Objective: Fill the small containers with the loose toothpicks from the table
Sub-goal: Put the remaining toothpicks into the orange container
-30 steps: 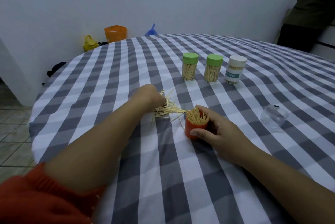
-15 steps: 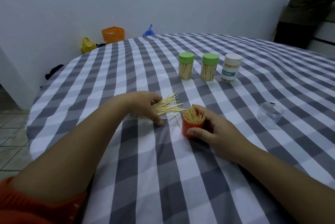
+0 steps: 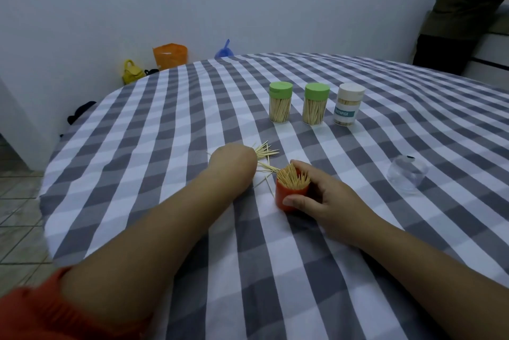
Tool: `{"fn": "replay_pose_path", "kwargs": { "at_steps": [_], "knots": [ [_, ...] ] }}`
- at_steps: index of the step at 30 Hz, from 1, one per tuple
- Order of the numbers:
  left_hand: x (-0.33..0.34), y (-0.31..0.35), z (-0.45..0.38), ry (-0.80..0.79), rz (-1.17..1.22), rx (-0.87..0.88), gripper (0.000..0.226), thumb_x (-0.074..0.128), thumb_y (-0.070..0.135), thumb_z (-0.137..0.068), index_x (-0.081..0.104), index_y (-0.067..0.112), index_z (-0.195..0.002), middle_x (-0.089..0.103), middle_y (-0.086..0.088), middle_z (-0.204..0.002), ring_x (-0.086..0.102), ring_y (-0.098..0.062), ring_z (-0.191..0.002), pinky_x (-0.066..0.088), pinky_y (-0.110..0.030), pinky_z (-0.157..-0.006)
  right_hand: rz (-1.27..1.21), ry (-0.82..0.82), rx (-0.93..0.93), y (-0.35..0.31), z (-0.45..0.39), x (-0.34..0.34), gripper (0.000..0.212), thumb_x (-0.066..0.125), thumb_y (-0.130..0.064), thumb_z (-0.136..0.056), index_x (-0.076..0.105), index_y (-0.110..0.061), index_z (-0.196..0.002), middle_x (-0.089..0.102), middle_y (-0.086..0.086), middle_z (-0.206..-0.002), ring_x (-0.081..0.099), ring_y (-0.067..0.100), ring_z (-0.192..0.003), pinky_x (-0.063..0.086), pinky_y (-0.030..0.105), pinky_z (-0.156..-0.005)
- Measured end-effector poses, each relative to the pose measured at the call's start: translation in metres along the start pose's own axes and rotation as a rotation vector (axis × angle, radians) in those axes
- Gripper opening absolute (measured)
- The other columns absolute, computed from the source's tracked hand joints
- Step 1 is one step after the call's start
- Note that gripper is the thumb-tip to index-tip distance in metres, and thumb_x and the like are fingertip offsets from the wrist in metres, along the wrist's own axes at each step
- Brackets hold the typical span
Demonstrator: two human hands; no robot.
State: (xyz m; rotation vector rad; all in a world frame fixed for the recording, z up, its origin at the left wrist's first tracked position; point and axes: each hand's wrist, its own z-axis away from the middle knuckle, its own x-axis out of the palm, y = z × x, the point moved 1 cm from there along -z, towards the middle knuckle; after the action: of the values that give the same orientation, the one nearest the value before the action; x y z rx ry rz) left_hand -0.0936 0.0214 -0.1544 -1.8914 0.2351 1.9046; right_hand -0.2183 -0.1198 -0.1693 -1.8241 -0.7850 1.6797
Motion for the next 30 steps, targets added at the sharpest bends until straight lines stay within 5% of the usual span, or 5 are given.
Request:
{"fn": "replay_pose_path", "kwargs": {
  "at_steps": [6, 10, 14, 20, 30],
  "knots": [
    [0.005, 0.013, 0.008, 0.166, 0.051, -0.008, 0.026, 0.054, 0.008, -0.093, 0.057, 0.006, -0.119, 0.061, -0.010, -0.110, 0.061, -0.024, -0.097, 0.045, -0.028, -0.076, -0.001, 0.077, 0.006, 0.006, -0.002, -0.004, 0.073, 0.063, -0.039, -0.084, 0.028, -0.027, -0.147, 0.043, -0.005, -0.144, 0.043, 0.013, -0.128, 0.036, 0.024, -0.103],
    [-0.005, 0.005, 0.004, 0.162, 0.218, -0.045, 0.024, 0.055, 0.007, -0.089, 0.057, 0.009, -0.113, 0.058, -0.009, -0.099, 0.057, -0.023, -0.089, 0.040, -0.027, -0.072, -0.012, 0.108, 0.015, 0.012, -0.004, -0.010, 0.072, 0.064, -0.037, -0.085, 0.030, -0.025, -0.147, 0.045, -0.004, -0.144, 0.043, 0.013, -0.128, 0.036, 0.027, -0.106],
    [-0.018, -0.002, 0.001, 0.190, 0.745, -0.102, 0.017, 0.048, 0.008, -0.095, 0.063, 0.012, -0.101, 0.065, -0.011, -0.098, 0.060, -0.027, -0.092, 0.050, -0.037, -0.080, -0.004, 0.099, 0.015, 0.014, -0.005, -0.011, 0.071, 0.063, -0.036, -0.087, 0.029, -0.024, -0.148, 0.044, -0.004, -0.144, 0.043, 0.014, -0.128, 0.037, 0.029, -0.107],
    [-0.026, 0.004, 0.004, 0.155, 1.359, -0.090, 0.020, 0.046, 0.011, -0.098, 0.060, 0.010, -0.112, 0.066, -0.005, -0.096, 0.061, -0.020, -0.099, 0.048, -0.035, -0.091, -0.013, 0.096, 0.010, 0.017, -0.007, -0.012, 0.070, 0.063, -0.038, -0.087, 0.030, -0.025, -0.147, 0.046, -0.004, -0.143, 0.045, 0.014, -0.127, 0.038, 0.034, -0.108],
    [-0.019, 0.032, 0.013, 0.180, 1.857, 0.052, 0.018, 0.037, 0.008, -0.101, 0.053, 0.017, -0.102, 0.066, -0.001, -0.084, 0.063, -0.020, -0.097, 0.043, -0.042, -0.101, -0.025, 0.112, -0.015, 0.024, -0.011, -0.013, 0.068, 0.064, -0.040, -0.086, 0.034, -0.025, -0.145, 0.051, -0.005, -0.137, 0.048, 0.015, -0.124, 0.040, 0.038, -0.106]
  ]
}}
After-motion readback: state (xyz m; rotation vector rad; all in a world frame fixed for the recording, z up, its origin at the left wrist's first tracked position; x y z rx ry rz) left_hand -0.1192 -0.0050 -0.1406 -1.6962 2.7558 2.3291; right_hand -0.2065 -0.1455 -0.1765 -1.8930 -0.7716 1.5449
